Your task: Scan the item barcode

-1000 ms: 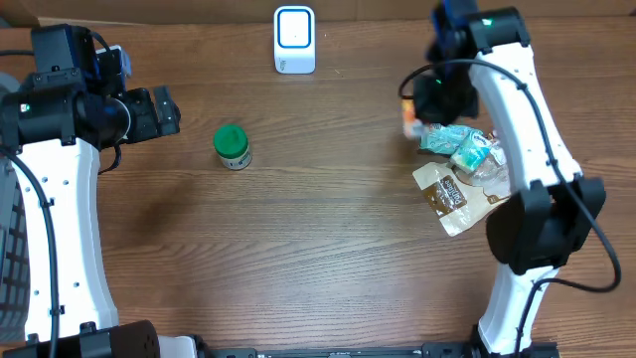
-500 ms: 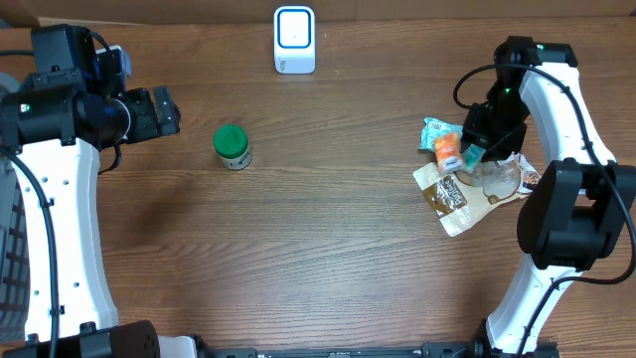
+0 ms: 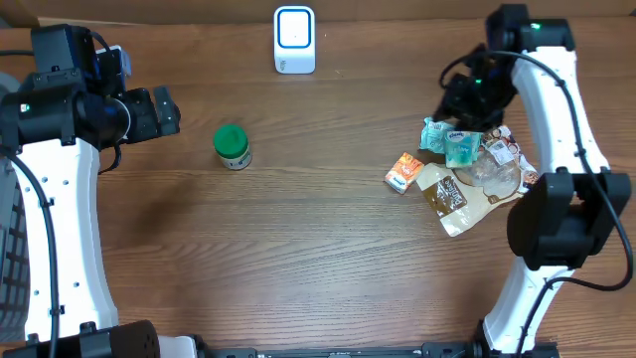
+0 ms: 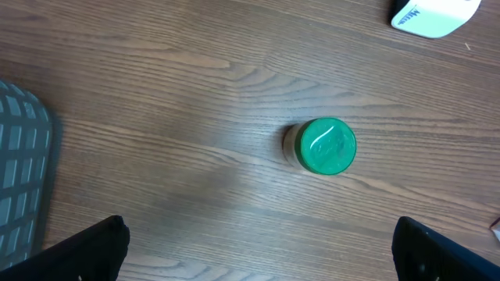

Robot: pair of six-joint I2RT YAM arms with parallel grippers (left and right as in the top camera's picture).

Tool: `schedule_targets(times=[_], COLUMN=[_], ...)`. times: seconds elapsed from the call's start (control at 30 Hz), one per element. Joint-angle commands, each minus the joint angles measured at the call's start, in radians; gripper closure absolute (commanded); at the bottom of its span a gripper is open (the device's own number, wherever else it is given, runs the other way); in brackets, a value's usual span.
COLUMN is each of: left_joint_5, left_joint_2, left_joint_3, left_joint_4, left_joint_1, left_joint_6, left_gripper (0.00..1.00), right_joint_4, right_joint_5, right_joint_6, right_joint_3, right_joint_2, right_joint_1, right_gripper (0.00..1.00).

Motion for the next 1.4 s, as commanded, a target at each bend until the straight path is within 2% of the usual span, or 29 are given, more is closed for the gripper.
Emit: schedule_targets(times=[0.0, 0.17, 0.3, 0.53, 0.77, 1.13, 1.37], left_joint_5=[-0.002, -0.002, -0.002, -0.002, 0.009, 0.15, 0.16], left_joint_2=[-0.006, -0.006, -0.006, -0.006, -0.006, 0.005, 0.058], left_joint_3=[0.017, 0.017, 0.017, 0.017, 0.017, 0.014, -0.017], left_joint_4=[0.0, 0.0, 0.0, 0.0, 0.02, 0.02, 0.017], left_joint_1=[0.006, 0.006, 0.006, 0.006, 0.005, 0.002, -0.017], left_joint_6=[-0.014, -0.014, -0.014, -0.014, -0.015, -0.014, -0.014], left_gripper=[0.0, 0.01, 0.0, 0.0, 0.0, 0.0, 0.24], right_joint_4=[0.042, 0.138, 0.209, 0.262, 0.2, 0.175, 0.177], right_joint_5=[-0.064, -0.085, -0.084, -0.043, -0.026, 0.002, 0.002], right_joint_6=[-0.019, 0.011, 0.011, 0.064, 0.056, 0.053, 0.053], right_joint_3=[0.024, 0.024, 0.021, -0.013, -0.016, -0.016, -0.016], right_joint_2=[-0.012, -0.012, -0.012, -0.011, -0.009, -0.009, -0.009], right_joint_1=[0.076, 0.19, 0.276, 0.334, 0.333, 0.333, 0.333], right_gripper=[0.52, 0.49, 0.38, 0.3, 0.28, 0.27, 0.24])
